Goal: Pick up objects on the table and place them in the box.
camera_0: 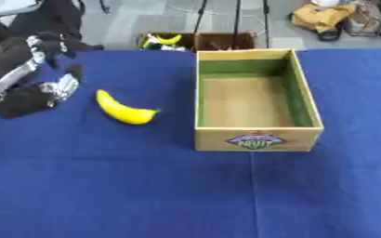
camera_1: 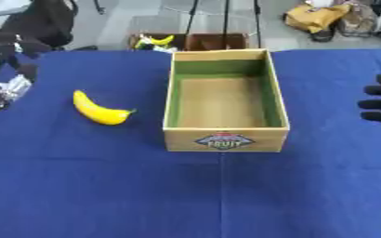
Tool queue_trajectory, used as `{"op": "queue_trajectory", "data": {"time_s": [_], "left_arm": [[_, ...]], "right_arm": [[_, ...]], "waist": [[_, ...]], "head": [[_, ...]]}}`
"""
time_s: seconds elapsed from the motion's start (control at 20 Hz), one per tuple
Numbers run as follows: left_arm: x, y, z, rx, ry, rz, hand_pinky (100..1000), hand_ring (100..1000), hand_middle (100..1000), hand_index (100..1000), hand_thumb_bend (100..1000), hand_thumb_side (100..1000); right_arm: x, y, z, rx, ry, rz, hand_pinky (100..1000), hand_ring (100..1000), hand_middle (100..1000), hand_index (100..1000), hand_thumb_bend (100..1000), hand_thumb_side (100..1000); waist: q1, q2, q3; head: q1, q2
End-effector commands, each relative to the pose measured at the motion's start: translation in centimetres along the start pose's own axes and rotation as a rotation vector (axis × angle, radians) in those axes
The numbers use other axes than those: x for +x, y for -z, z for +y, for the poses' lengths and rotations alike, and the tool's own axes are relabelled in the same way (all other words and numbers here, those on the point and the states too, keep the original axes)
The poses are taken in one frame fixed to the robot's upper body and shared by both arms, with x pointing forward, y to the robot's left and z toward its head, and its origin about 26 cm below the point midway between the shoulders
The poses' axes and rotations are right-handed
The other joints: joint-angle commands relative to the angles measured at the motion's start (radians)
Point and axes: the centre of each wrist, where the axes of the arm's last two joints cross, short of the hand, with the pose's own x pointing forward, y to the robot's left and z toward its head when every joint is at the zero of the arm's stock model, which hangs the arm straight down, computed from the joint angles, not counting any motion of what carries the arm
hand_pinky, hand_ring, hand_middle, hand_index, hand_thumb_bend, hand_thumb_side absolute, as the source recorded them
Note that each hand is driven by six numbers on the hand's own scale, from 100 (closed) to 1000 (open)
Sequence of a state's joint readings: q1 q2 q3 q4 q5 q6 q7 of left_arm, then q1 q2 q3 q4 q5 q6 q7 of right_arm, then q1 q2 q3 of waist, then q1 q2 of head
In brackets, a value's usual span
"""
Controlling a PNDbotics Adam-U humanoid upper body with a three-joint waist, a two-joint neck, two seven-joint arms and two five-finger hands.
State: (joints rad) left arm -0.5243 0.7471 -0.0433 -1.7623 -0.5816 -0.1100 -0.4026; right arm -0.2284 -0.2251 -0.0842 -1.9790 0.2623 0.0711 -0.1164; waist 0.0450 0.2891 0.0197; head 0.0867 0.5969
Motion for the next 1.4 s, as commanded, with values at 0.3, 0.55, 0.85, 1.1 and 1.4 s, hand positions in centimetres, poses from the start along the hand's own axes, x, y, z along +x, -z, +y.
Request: {"op": "queue_trajectory", "data": {"time_s": [0.3,0.55,0.85,1.1,1.4], "left_arm": [[-3.3,1.7,0.5,-0.199,0.056,0.074,633,796,833,924,340,877],[-3.8,2.8,0.8,-0.259,0.128,0.084,658,813,857,946,566,854],[-4.0,4.3,0.6,-0.327,0.219,0.077,679,827,915,985,475,733],[-4.1,5.8,0.0,-0.387,0.247,0.072,675,821,918,989,415,695],[-4.8,7.2,-1.2,-0.417,0.218,0.072,652,803,903,970,281,638]], "right_arm": [[0.8,0.3,-0.3,0.02,-0.014,-0.038,680,697,719,867,100,1000],[0.8,0.3,-0.3,0.028,-0.015,-0.039,680,697,719,867,100,1000],[0.8,0.3,-0.2,0.039,-0.016,-0.038,681,698,719,867,100,1000],[0.8,0.3,-0.1,0.047,-0.016,-0.037,682,698,719,867,100,1000],[0.8,0.3,-0.1,0.05,-0.015,-0.038,683,699,719,867,100,1000]], "waist": [[0.004,-0.021,-0.007],[0.007,-0.018,-0.01],[0.01,-0.014,-0.015],[0.011,-0.011,-0.022],[0.011,-0.006,-0.03]], "head": [[0.015,-0.009],[0.017,-0.012],[0.021,-0.015],[0.029,-0.019],[0.037,-0.022]]}}
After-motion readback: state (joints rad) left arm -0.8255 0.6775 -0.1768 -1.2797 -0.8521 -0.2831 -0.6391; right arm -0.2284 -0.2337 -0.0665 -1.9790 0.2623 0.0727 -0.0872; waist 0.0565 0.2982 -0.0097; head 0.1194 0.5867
